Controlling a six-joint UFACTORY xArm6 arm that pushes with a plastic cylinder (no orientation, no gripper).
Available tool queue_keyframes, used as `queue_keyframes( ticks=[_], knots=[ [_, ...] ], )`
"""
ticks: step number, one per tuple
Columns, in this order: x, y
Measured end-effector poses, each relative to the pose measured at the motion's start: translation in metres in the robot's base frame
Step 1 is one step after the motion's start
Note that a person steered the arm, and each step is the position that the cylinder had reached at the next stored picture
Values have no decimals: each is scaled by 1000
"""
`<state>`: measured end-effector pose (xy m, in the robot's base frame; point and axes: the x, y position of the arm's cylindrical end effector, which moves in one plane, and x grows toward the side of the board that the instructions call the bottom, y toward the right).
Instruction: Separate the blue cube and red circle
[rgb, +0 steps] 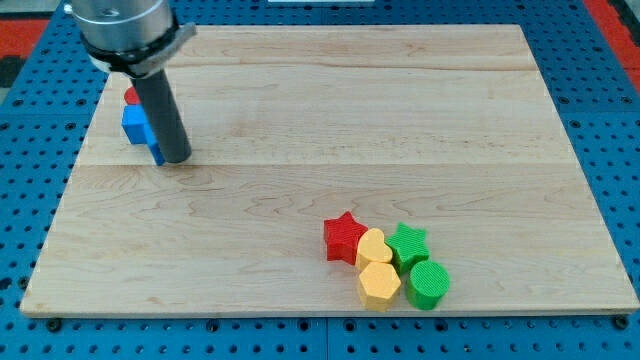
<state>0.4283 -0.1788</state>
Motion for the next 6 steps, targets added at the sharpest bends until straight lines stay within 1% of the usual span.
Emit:
queue_keyframes(
  ticks=[1, 2, 3, 4, 5, 6],
  knots=[
    [32, 11],
    [43, -77],
    [19, -124],
    [-64, -124],
    [-111, -51],
    [-102, 32]
  ],
)
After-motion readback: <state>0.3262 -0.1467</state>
